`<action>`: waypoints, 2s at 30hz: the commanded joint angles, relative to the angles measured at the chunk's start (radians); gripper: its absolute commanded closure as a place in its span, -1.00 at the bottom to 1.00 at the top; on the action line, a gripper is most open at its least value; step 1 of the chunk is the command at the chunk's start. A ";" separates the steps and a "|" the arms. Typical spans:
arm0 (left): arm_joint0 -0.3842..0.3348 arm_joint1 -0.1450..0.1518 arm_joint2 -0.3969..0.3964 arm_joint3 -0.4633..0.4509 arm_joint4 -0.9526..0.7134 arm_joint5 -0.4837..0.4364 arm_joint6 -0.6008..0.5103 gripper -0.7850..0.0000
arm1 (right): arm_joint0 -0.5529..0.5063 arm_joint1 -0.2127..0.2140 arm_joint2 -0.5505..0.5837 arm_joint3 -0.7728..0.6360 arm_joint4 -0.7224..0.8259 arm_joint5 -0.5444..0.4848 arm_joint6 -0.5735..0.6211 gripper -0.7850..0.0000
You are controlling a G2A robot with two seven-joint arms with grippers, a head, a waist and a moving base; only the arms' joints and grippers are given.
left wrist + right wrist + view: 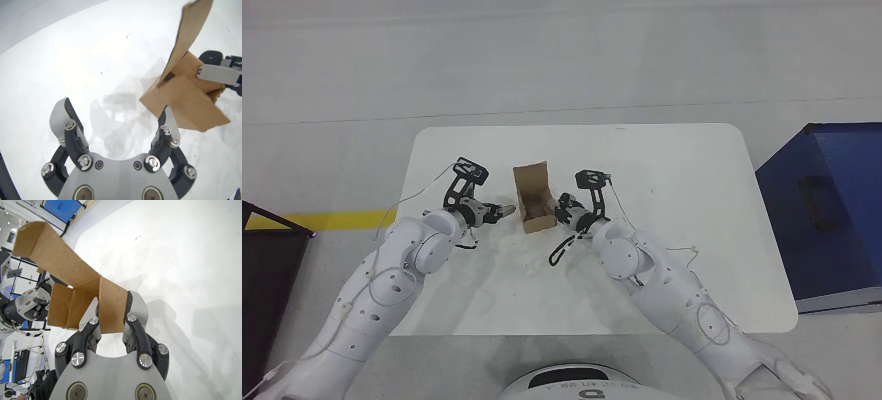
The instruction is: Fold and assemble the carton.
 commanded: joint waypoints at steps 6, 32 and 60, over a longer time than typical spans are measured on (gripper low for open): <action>0.027 0.002 -0.044 -0.001 -0.018 -0.028 0.044 -1.00 | -0.124 0.016 -0.011 -0.135 -0.211 0.103 -0.086 1.00; 0.048 0.016 -0.186 -0.008 -0.492 -0.316 -0.141 -0.99 | -0.458 0.062 0.290 -0.286 0.121 -0.285 -0.311 -1.00; -0.535 -0.220 0.425 0.321 -0.416 0.105 -0.279 0.27 | -0.424 0.034 0.255 -0.131 0.243 -0.437 -0.402 -1.00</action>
